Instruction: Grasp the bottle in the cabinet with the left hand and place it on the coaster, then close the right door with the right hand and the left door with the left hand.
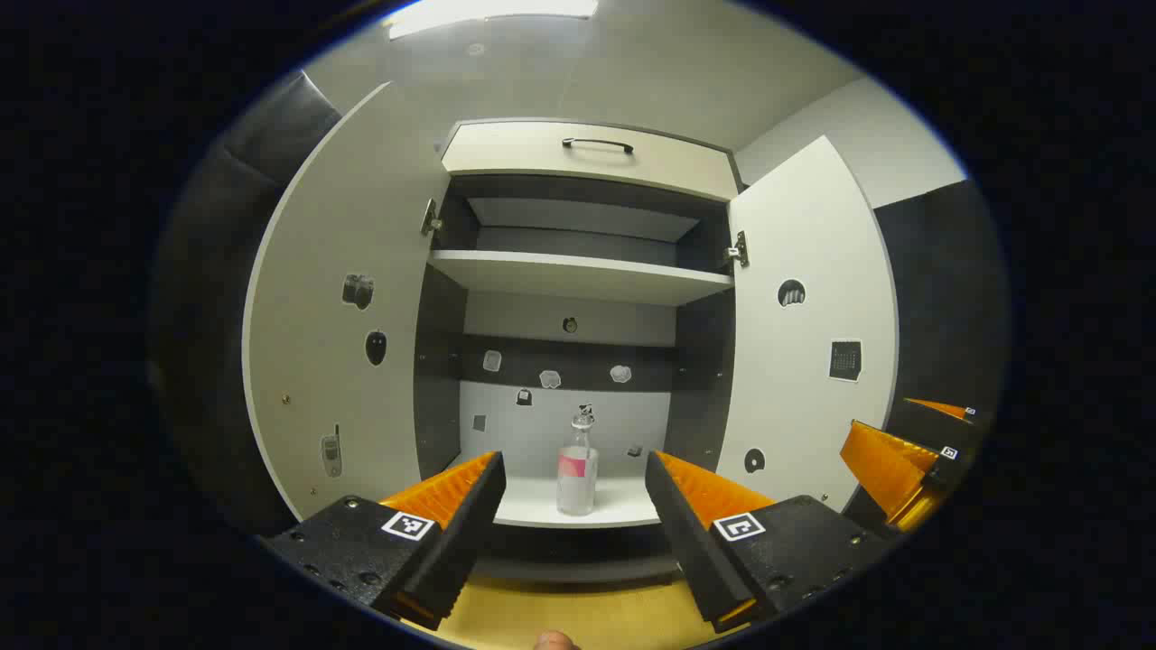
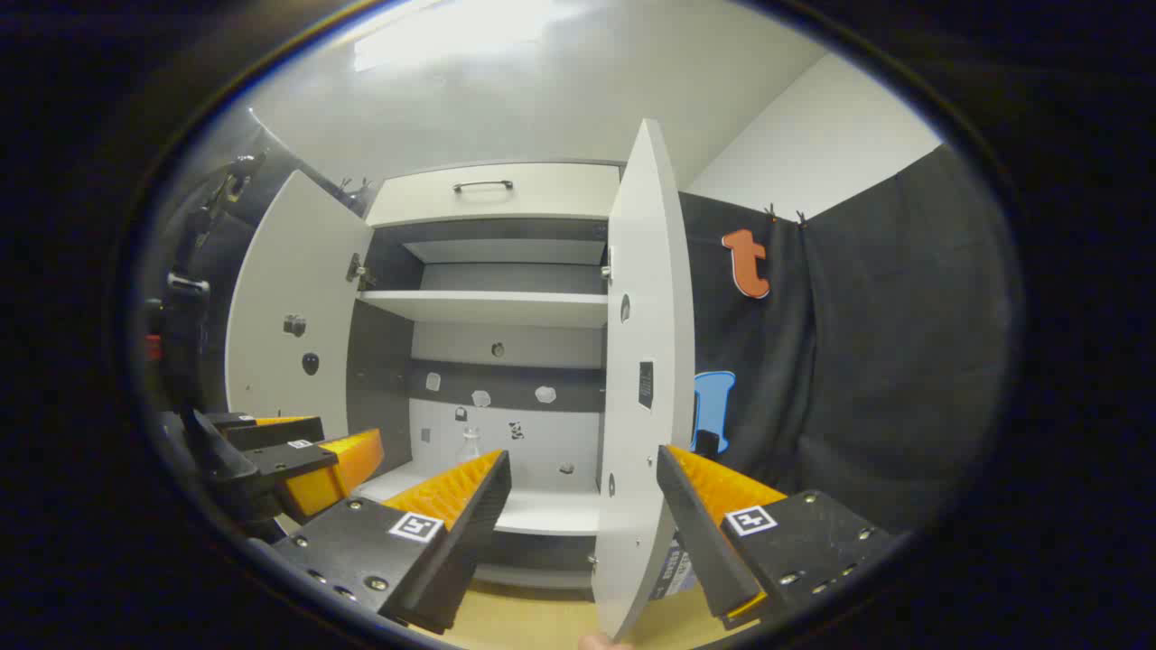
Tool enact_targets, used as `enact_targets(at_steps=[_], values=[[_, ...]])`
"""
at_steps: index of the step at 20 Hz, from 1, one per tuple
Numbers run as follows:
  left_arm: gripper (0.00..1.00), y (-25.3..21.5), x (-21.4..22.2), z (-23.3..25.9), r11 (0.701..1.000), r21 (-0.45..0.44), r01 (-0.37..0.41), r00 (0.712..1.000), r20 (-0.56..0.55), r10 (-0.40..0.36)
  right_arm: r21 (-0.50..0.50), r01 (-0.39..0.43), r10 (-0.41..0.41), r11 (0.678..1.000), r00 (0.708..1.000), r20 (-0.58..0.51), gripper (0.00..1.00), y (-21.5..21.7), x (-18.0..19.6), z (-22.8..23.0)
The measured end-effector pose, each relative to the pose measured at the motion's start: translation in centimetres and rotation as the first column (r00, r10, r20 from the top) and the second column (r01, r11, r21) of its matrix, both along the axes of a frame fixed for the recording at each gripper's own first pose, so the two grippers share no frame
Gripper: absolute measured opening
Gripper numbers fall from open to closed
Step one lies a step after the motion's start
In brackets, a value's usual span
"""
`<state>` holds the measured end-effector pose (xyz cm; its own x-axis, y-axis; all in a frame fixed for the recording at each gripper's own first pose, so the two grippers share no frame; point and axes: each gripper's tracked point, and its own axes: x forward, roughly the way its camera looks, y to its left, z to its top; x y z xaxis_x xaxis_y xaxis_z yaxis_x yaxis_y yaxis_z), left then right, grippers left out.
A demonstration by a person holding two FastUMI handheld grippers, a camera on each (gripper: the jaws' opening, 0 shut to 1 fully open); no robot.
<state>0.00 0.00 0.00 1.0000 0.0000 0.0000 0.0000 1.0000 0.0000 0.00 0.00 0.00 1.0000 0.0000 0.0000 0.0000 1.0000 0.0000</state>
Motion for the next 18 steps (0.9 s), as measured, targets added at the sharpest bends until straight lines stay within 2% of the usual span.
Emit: enact_targets(at_steps=[1, 13, 18], values=[[0.96, -0.1, 0.0, -0.1, 1.0, 0.004, 0.005, 1.0, -0.004, -0.005, -0.002, 0.004, -0.005, 1.0, 1.0, -0.002, 0.98, 0.3, 0.3, -0.1], [0.96, -0.6, -0.2, -0.6, 1.0, 0.012, 0.025, 0.999, -0.026, -0.025, 0.001, 0.005, -0.005, 1.0, 1.0, -0.002, 0.98, 0.6, 0.0, -0.9], [0.96, -0.3, 1.6, -1.9, 0.999, 0.001, 0.038, 0.998, -0.054, -0.038, 0.004, 0.013, -0.013, 1.0, 1.0, -0.006, 0.98, 0.5, 0.0, -0.8]])
